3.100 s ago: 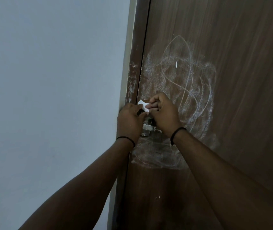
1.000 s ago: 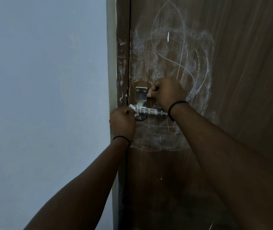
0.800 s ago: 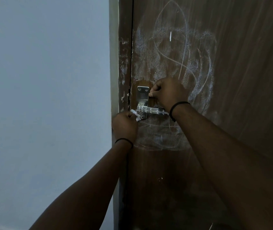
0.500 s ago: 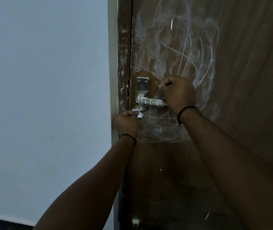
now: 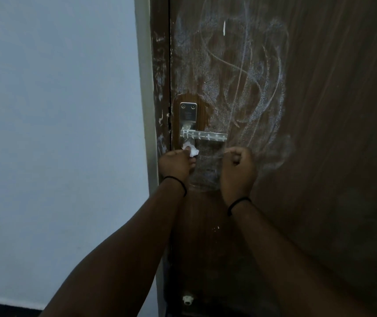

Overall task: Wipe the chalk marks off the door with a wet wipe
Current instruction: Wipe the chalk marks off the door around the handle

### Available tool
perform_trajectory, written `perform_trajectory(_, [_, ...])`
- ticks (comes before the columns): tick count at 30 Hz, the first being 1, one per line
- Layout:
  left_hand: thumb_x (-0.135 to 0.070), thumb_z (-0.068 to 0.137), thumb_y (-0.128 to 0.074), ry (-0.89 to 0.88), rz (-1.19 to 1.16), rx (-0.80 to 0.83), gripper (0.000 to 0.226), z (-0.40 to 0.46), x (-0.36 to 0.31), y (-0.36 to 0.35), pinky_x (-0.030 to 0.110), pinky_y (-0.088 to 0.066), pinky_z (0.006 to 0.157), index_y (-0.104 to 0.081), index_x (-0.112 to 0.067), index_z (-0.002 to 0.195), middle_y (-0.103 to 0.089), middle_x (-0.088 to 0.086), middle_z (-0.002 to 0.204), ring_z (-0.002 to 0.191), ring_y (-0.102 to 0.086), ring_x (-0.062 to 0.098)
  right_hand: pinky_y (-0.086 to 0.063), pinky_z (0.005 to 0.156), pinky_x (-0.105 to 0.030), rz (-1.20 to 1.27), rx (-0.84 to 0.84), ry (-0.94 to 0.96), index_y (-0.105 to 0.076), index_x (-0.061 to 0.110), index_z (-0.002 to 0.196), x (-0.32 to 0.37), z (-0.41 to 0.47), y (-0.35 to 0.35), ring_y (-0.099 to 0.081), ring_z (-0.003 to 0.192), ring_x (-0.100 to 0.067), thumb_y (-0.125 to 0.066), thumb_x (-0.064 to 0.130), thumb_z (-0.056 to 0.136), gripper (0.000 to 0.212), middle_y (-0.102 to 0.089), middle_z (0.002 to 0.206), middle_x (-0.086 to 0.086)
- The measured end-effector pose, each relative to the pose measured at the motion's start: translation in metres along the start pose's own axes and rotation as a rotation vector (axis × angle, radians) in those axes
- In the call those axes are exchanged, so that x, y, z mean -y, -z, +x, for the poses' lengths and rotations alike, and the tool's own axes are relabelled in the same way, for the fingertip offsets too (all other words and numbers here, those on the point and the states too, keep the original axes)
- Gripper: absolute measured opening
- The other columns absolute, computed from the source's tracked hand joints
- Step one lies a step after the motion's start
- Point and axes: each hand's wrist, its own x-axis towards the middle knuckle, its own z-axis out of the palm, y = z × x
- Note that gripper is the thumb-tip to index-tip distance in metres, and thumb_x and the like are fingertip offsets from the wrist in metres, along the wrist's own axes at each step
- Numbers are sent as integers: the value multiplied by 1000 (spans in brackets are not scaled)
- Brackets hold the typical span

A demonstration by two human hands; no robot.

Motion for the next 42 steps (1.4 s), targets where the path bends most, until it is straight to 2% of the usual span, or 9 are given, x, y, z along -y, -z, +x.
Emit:
perform_trajectory(4, [-10,86,-71,27,39,92,13,-5,4,6,24,-53,48,-71,2,92,-69,14,70,48,-63,15,-56,62,-34,60,291,-269,-72,12,88,2,-6,-20,-66,66,-18,-61,20,96,16,-73,79,-7])
perform_trajectory(8, [-10,82,-74,-16,128,113,9,-3,13,29,33,-57,61,-76,-5,89,-72,14,75,65,-67,27,-50,46,-21,252,473,-532,-73,3,97,9,-5,-36,-61,50,-10,-70,20,92,18,-71,70,-8])
perform_trajectory(10, [-9,81,-74,-71,189,165,8,0,9,38,38,-60,68,-78,-16,80,-76,10,80,74,-73,28,-49,49,-21,229,452,-518,-73,2,100,8,-6,-39,-60,53,-9,-74,16,88,19,-70,73,-7])
perform_trajectory(13, [-5,86,-68,-163,301,239,27,2,1,43,28,-58,60,-79,-27,74,-76,2,77,69,-73,17,-50,52,-24,234,312,-487,-74,6,92,10,-4,-42,-59,57,-11,-78,17,84,13,-68,69,-4])
perform_trajectory(20, [-9,88,-51,-377,493,81,29,-2,-1,44,27,-56,73,-66,-33,83,-73,-4,87,82,-68,15,-50,57,-29,213,5,-306,-62,22,68,25,10,-60,-62,61,-14,-80,16,81,23,-65,66,3])
perform_trajectory(27, [-5,89,-50,-463,530,9,30,3,-2,46,29,-54,85,-70,-16,109,-73,3,99,92,-67,19,-53,70,-28,51,91,-201,-72,12,81,8,-1,-68,-61,71,-7,-77,15,84,7,-68,76,5])
perform_trajectory(29, [-5,90,-51,-503,586,3,31,4,1,46,19,-48,82,-69,-13,114,-72,5,108,98,-65,18,-53,73,-28,-20,117,-184,-76,8,87,2,-7,-64,-61,74,-8,-76,12,84,5,-73,84,-1])
perform_trajectory(36, [-8,93,-51,-624,690,-42,34,8,1,42,20,-41,89,-65,-11,124,-68,6,121,110,-61,19,-43,62,-27,94,-34,-192,-70,6,84,18,6,-73,-53,60,-8,-71,16,89,11,-60,68,3])
perform_trajectory(42, [-7,92,-53,-589,674,-57,31,9,4,42,18,-40,86,-68,-11,119,-70,6,117,107,-63,20,-45,62,-21,-133,112,-134,-72,11,93,4,-13,-68,-62,75,-13,-66,18,93,9,-71,86,0])
